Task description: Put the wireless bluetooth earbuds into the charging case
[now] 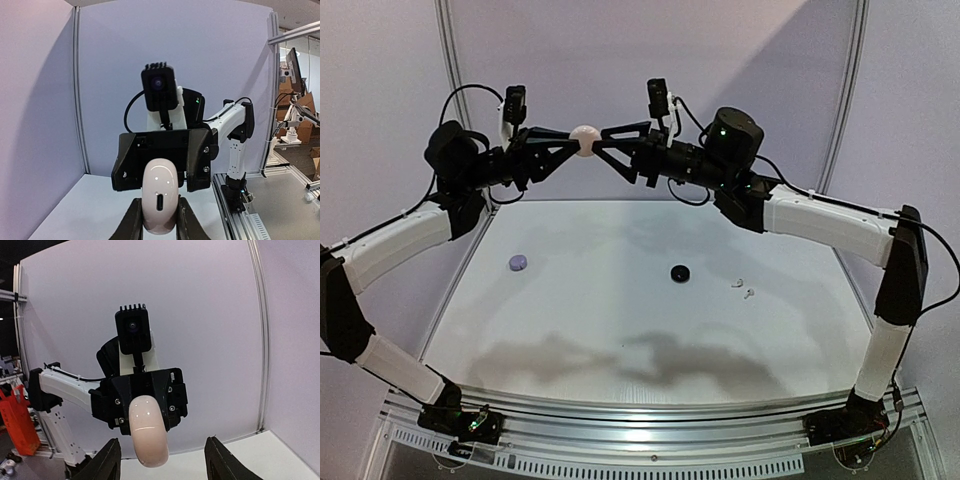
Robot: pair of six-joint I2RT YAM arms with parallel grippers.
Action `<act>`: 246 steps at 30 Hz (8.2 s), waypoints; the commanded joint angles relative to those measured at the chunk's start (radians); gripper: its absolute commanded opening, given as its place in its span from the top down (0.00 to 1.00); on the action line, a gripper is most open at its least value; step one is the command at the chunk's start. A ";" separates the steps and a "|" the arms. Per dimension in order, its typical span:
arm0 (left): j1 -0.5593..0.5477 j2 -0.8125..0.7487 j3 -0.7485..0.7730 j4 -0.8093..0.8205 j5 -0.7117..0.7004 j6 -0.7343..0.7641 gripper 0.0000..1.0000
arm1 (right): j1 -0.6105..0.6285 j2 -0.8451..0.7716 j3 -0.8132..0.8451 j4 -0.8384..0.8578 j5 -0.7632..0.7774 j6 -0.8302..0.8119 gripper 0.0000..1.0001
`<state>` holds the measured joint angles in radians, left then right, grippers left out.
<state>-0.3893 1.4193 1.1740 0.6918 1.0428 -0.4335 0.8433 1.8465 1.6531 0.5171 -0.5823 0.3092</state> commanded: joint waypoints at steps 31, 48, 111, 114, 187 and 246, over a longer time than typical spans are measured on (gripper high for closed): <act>0.022 0.001 0.118 -1.112 -0.163 1.314 0.25 | 0.128 0.026 0.418 -1.290 0.567 -0.907 0.97; -0.053 0.007 0.118 -1.144 -0.075 1.291 0.55 | 0.205 0.132 0.502 -1.289 0.659 -1.104 0.99; -0.021 -0.067 -0.122 0.067 0.000 -0.022 1.00 | 0.042 0.035 0.118 -0.305 -0.083 -0.118 0.82; -0.019 -0.066 -0.123 0.065 0.000 -0.017 1.00 | 0.042 0.025 0.127 -0.351 -0.078 -0.155 0.88; -0.060 -0.062 -0.070 -0.527 0.114 0.679 0.94 | 0.127 0.058 0.405 -0.931 0.174 -0.718 0.97; -0.066 -0.088 -0.154 -0.463 -0.079 0.525 1.00 | -0.144 -0.078 0.301 -0.850 0.503 0.005 0.39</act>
<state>-0.4438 1.3552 1.0473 0.1616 1.0275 0.1715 0.8005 1.8317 1.9896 -0.1841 -0.3622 0.0658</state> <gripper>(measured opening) 0.214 0.637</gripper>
